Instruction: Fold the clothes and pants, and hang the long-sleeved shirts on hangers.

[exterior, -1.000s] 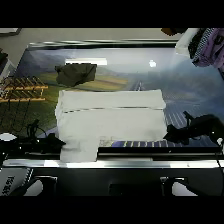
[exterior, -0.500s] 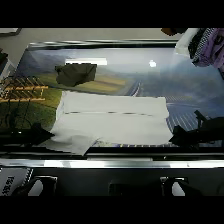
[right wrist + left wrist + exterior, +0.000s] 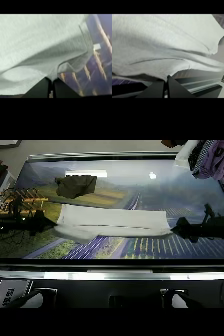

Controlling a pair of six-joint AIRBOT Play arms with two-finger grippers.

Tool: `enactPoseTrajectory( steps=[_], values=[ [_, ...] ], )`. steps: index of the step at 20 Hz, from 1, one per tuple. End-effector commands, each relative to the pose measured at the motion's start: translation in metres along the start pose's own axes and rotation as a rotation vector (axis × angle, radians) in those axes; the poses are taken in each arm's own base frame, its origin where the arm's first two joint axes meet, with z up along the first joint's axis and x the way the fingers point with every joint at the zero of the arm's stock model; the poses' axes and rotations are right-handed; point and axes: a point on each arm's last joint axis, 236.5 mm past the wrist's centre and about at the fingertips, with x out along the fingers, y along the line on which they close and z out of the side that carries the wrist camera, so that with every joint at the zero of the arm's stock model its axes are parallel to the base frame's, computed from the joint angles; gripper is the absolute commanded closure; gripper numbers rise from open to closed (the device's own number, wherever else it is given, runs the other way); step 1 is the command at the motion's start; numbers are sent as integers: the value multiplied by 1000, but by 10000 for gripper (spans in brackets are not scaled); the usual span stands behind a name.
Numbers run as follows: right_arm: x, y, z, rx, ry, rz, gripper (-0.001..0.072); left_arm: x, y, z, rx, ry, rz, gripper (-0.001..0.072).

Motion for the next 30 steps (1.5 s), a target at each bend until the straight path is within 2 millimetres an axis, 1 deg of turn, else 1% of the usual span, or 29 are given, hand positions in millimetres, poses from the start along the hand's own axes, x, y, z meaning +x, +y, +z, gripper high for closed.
enactPoseTrajectory(
  steps=[1,3,5,8,10,12,14,15,16,17,18,19,20,21,22,24,25,26,27,28,29,30],
  values=[
    [18,16,70,5,-131,87,678,33,-11,57,18,0,-18,686],
    [37,15,88,14,-123,89,678,49,-9,82,5,17,-22,686],
    [61,15,100,3,-106,76,678,66,-5,106,-4,28,-26,686],
    [99,24,115,-18,-121,62,678,90,4,131,-7,45,-23,686],
    [119,25,122,-3,-132,54,678,107,13,144,-15,54,-18,686],
    [135,21,121,28,-121,45,677,124,25,152,-29,66,-12,685],
    [142,14,119,49,-105,32,670,135,32,158,-38,75,-13,678],
    [142,14,119,49,-105,32,610,137,34,160,-38,76,-12,639],
    [140,15,118,52,-98,35,503,136,34,164,-29,63,-13,627],
    [135,17,117,55,-83,40,413,133,33,169,-22,47,-15,551],
    [126,19,117,62,-65,46,330,127,29,174,-12,31,-20,371],
    [114,19,120,81,-54,44,308,118,23,180,2,14,-26,268],
    [97,13,126,112,-50,29,264,107,18,184,17,0,-31,265],
    [81,3,133,137,-53,9,225,94,13,188,40,-16,-28,265],
    [66,-12,140,169,-54,-12,225,82,8,191,64,-32,-18,265],
    [48,-38,148,212,-60,-17,206,61,1,193,118,-64,23,265],
    [46,-47,145,206,-39,-14,161,53,-1,194,139,-80,45,265],
    [49,-51,139,182,1,0,130,46,-4,193,157,-92,59,265],
    [55,-53,131,147,42,11,93,42,-8,192,168,-100,63,265],
    [63,-53,122,113,88,21,92,39,-11,191,174,-103,62,265],
    [71,-52,117,91,117,36,74,38,-14,190,179,-106,60,265],
    [78,-51,114,75,134,55,41,37,-15,189,183,-106,60,265]
  ],
)
